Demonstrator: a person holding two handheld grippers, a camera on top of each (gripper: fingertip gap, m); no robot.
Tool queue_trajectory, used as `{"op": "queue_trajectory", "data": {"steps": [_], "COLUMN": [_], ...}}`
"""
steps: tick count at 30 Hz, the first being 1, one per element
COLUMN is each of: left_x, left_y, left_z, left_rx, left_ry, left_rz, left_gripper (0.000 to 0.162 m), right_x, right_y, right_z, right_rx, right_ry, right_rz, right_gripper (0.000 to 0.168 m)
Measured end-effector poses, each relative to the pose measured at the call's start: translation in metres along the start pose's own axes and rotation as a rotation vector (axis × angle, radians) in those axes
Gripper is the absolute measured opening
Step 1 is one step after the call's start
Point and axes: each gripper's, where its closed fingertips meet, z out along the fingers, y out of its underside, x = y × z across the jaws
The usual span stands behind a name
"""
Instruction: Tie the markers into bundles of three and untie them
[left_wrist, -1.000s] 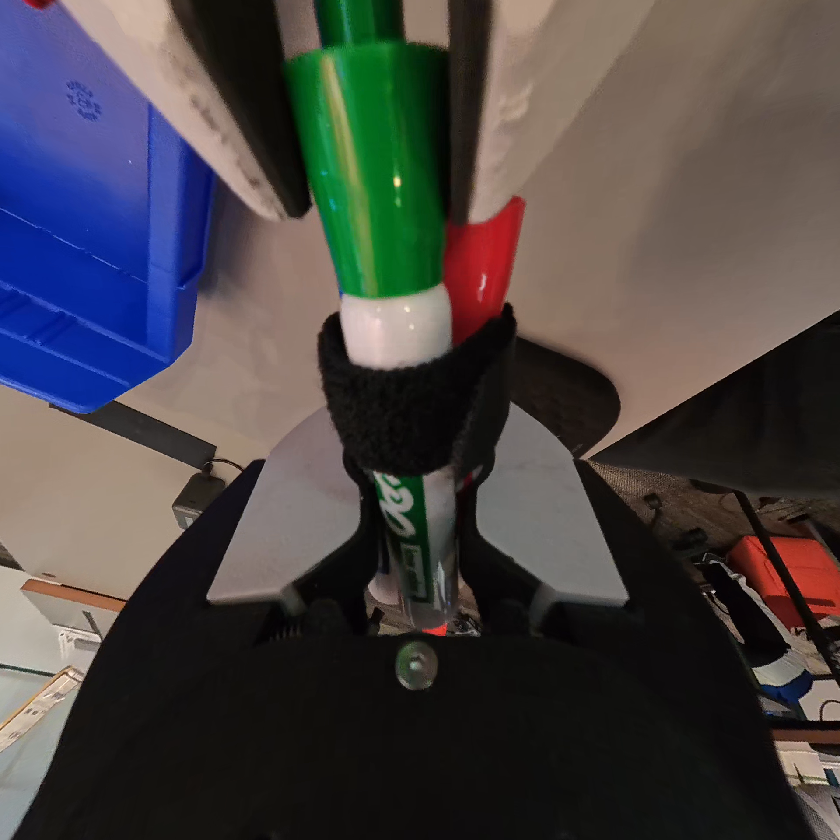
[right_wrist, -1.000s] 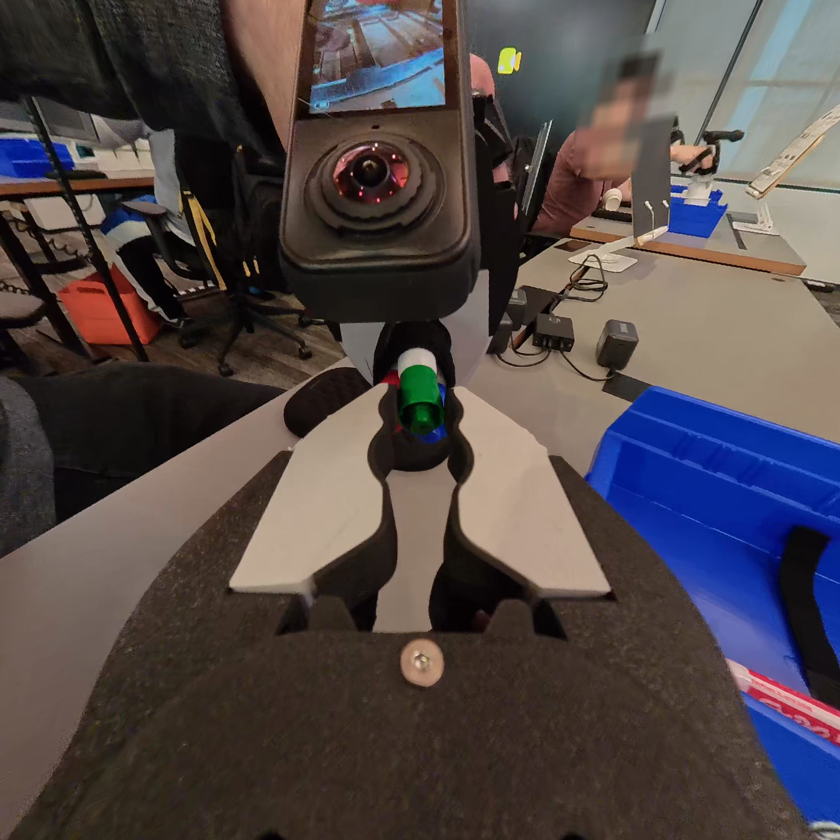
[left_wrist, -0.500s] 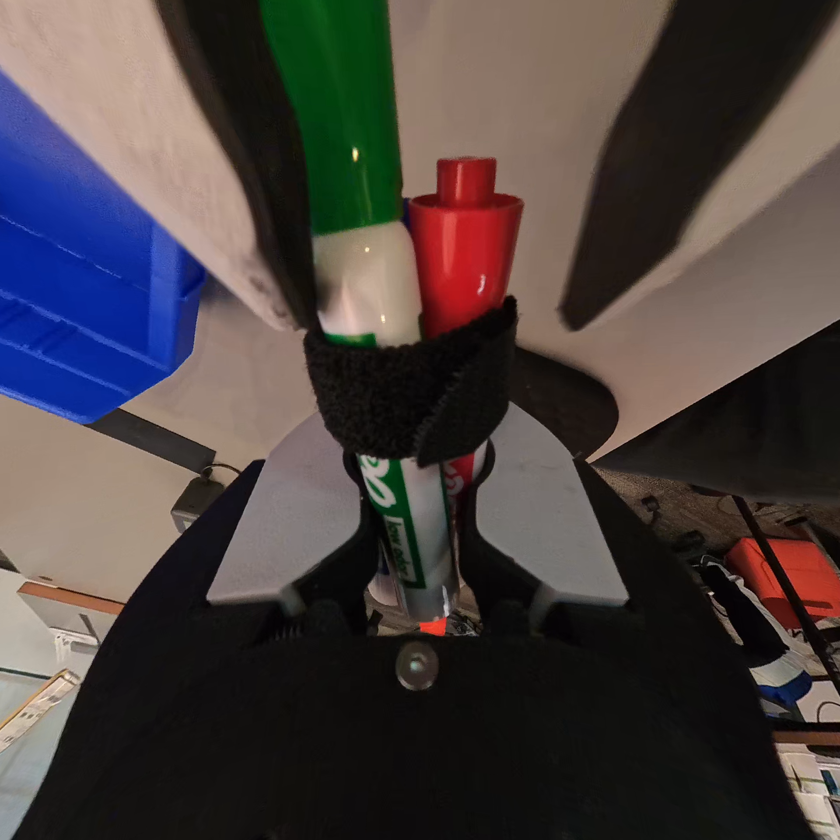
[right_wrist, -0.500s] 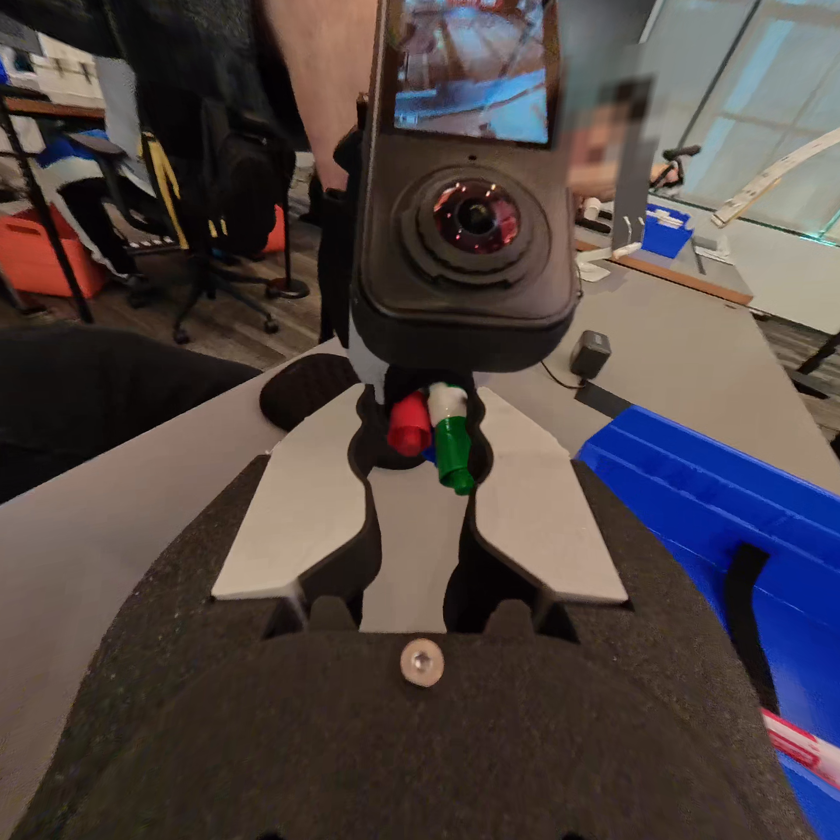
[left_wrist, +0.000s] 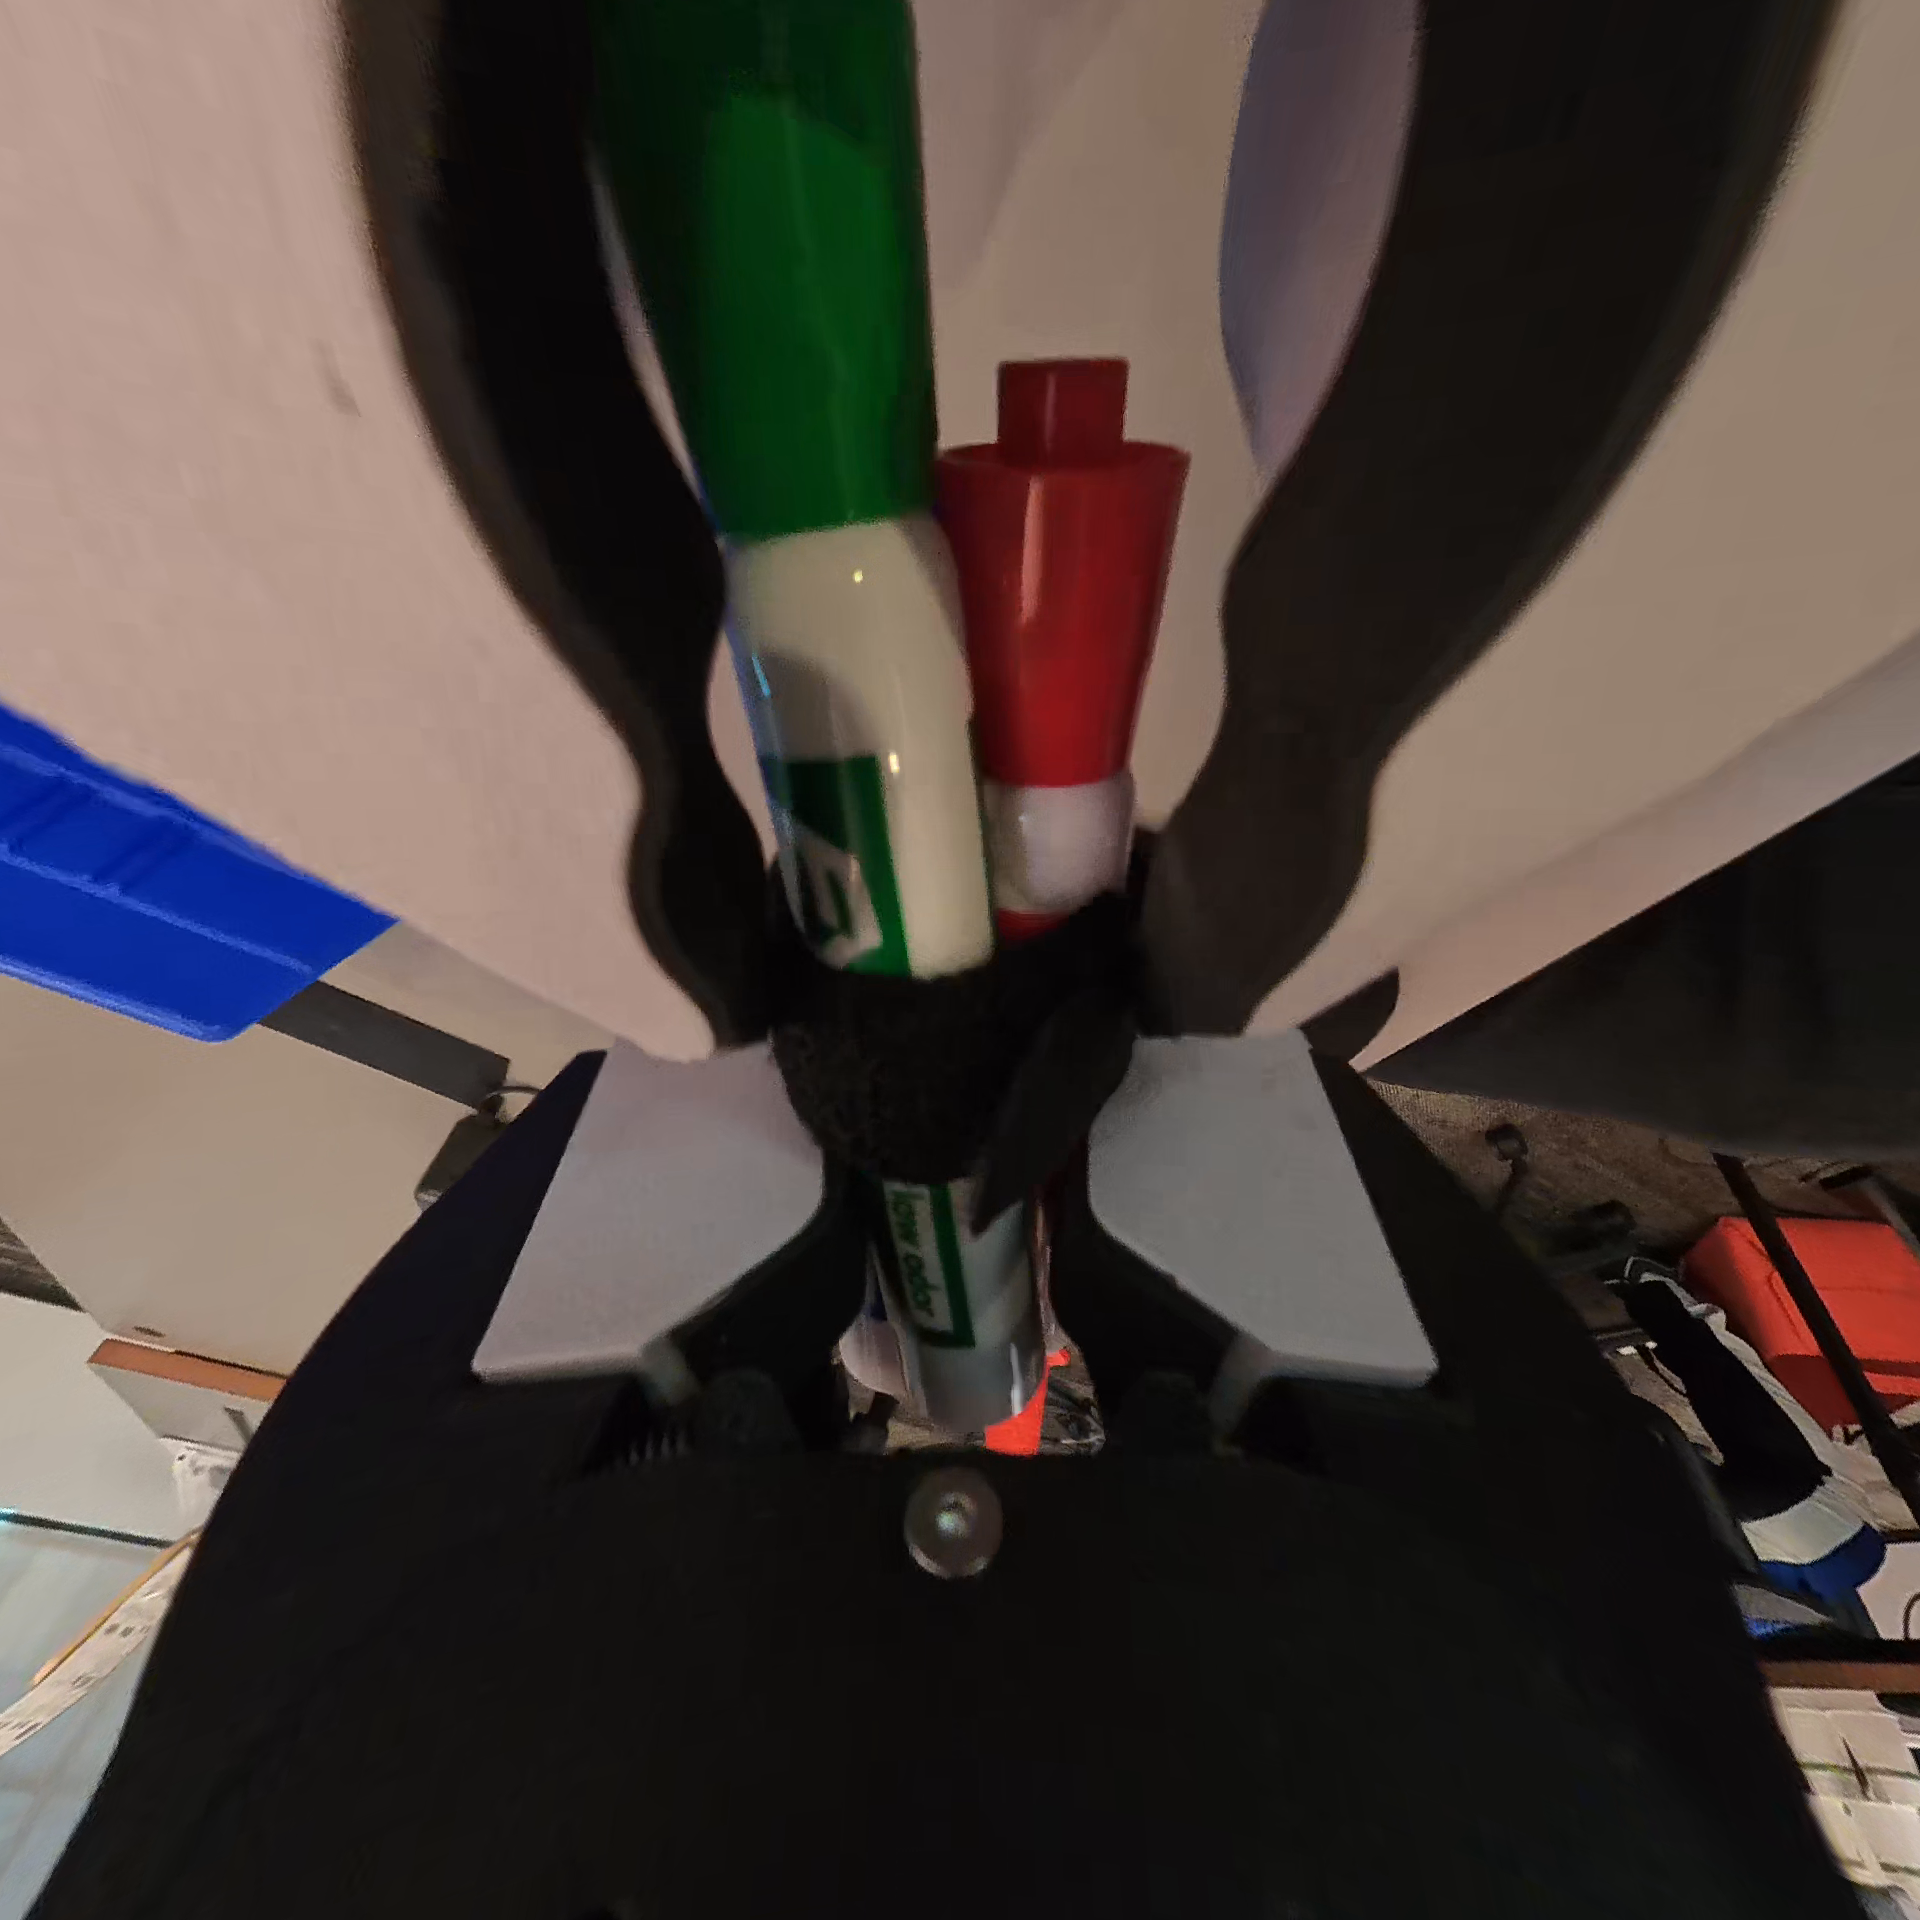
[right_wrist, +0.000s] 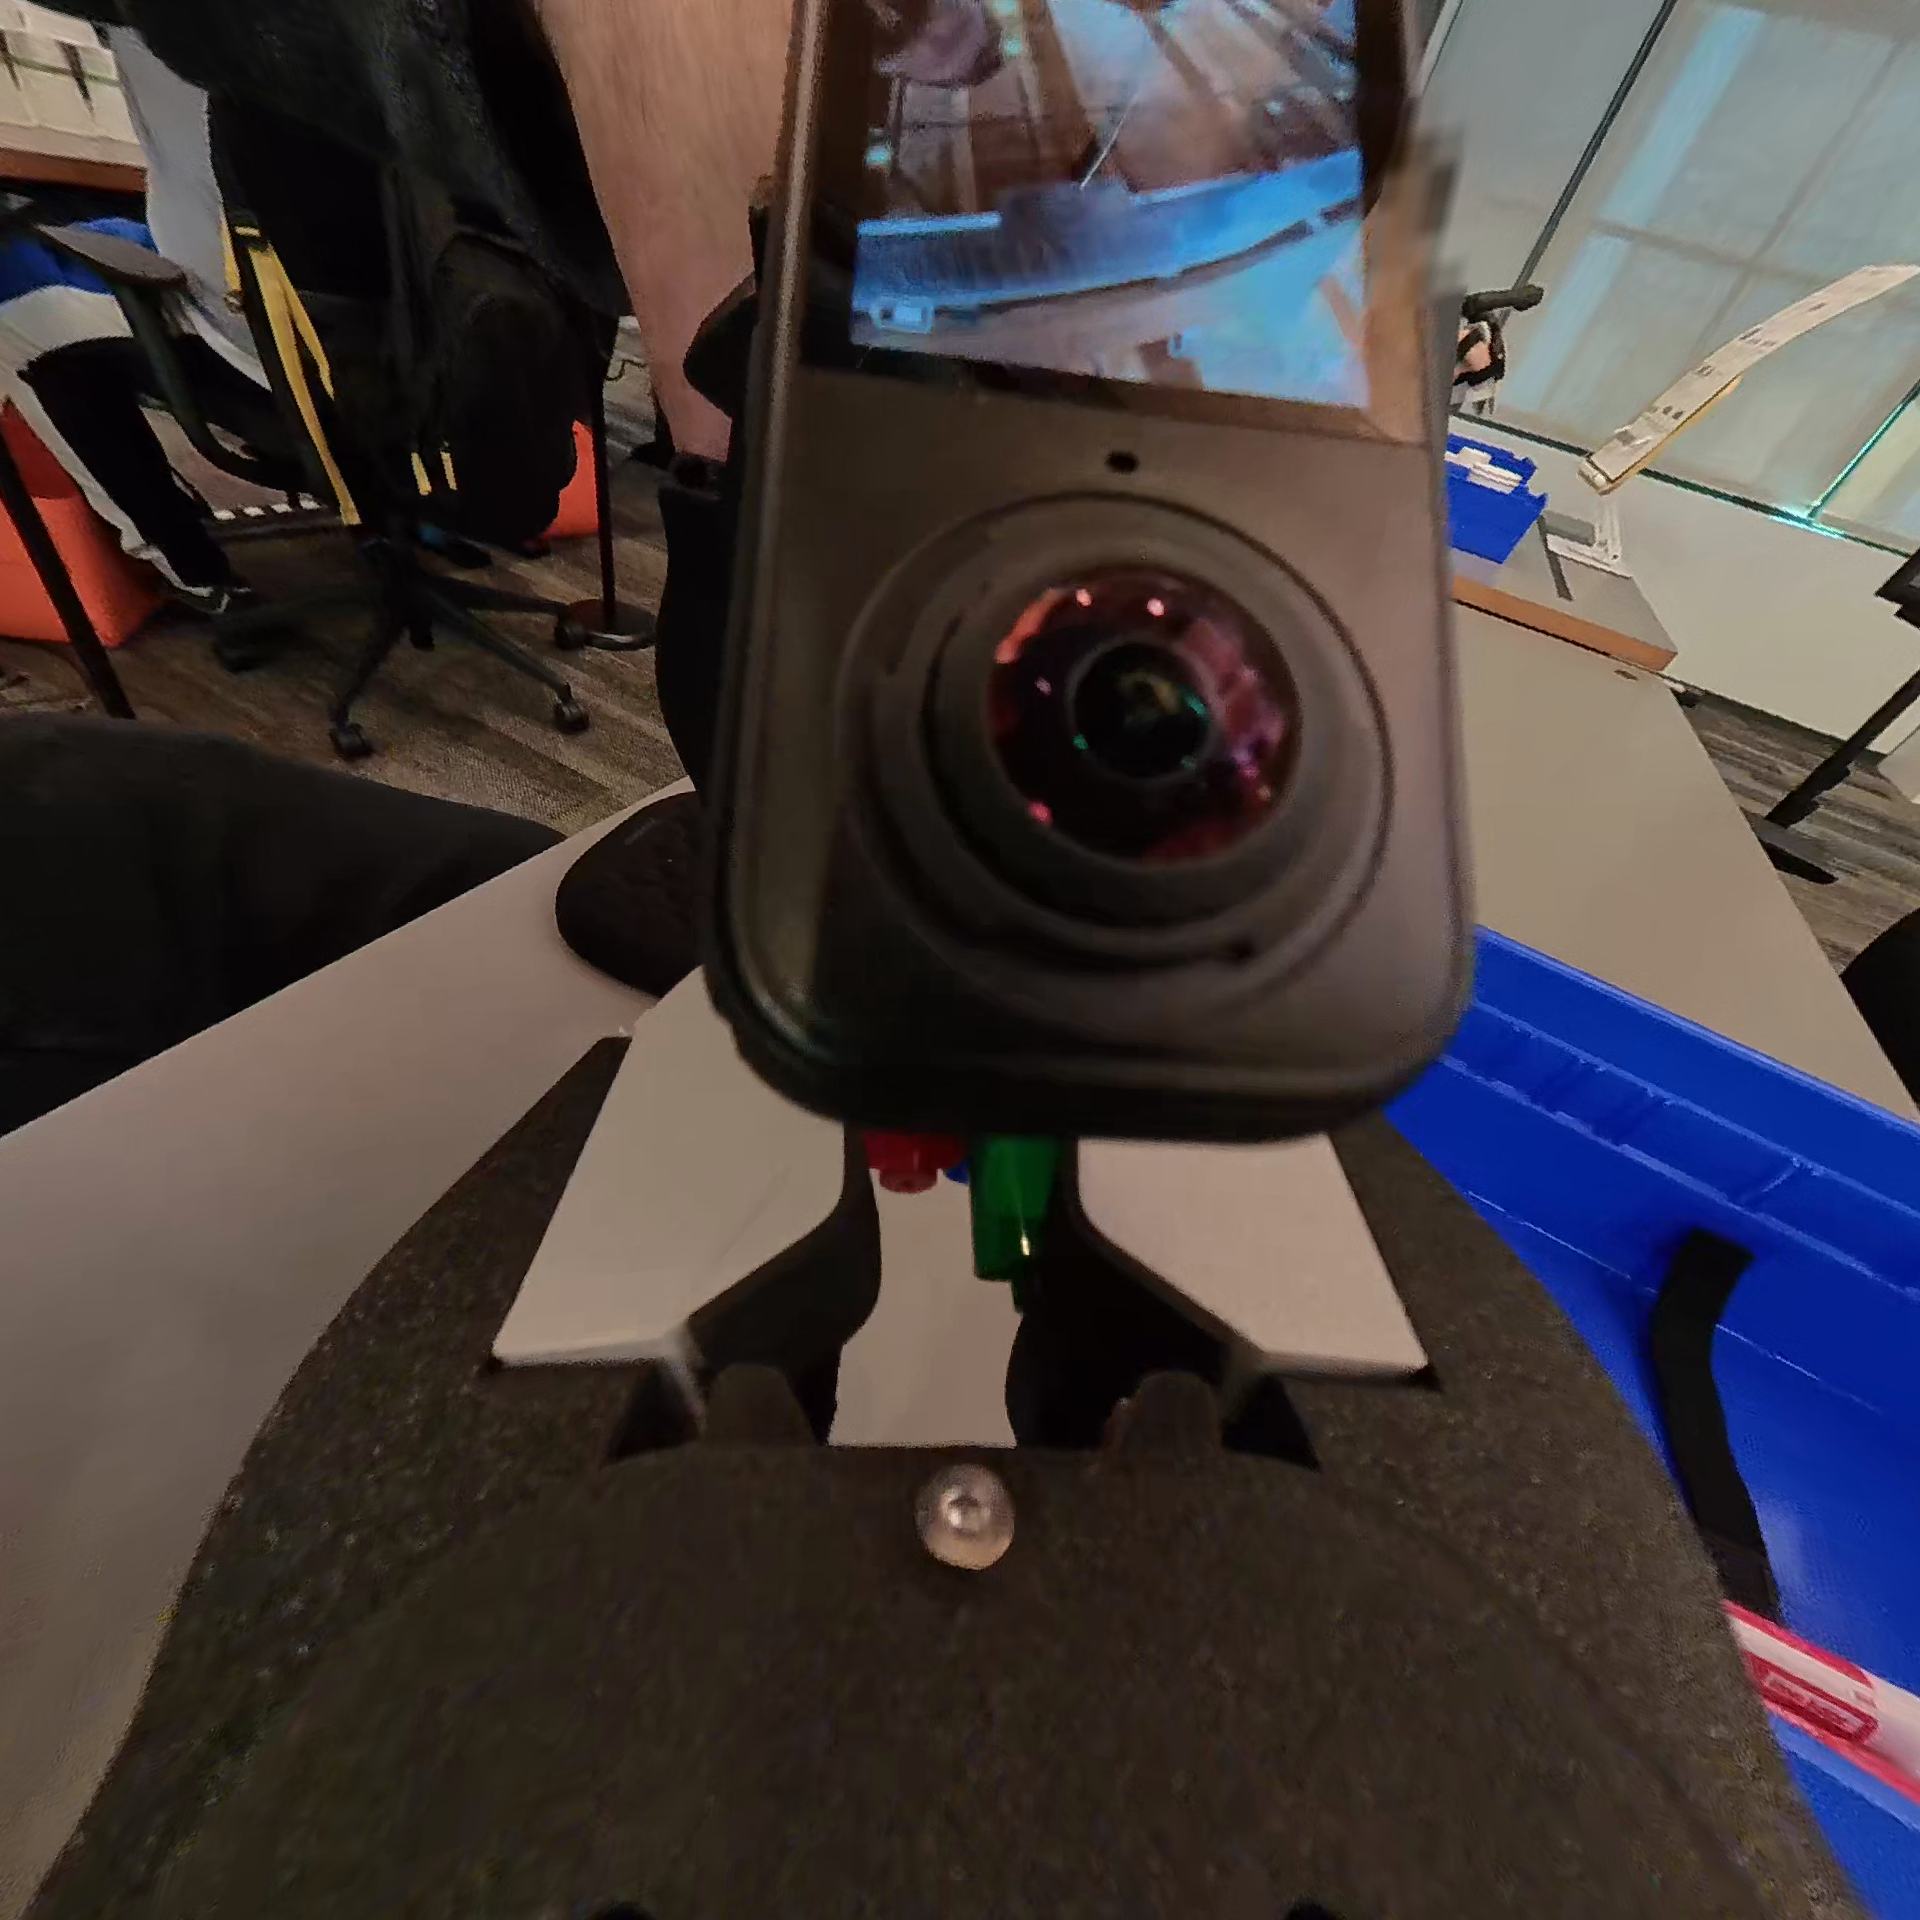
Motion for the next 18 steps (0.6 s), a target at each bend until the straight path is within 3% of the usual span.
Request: {"op": "queue_trajectory", "data": {"steps": [6,12,18], "left_x": [0.0021,0.0039,0.0053], "left_y": [0.0002,0.0,-0.0023], "left_z": [0.0007,-0.0004,0.0047], "left_rx": [0.036,0.028,0.058], "left_ry": [0.033,0.032,0.064], "left_rz": [-0.031,-0.029,-0.077], "left_gripper": [0.041,0.042,0.042], "right_x": [0.0046,-0.0012,0.0022], "right_y": [-0.0009,0.005,0.0077], "right_z": [-0.007,-0.0003,-0.0068], "right_rx": [-0.012,-0.06,-0.132], "right_ry": [0.013,0.017,0.066], "right_rz": [-0.05,-0.101,-0.237], "right_gripper": [0.043,0.037,0.062]}}
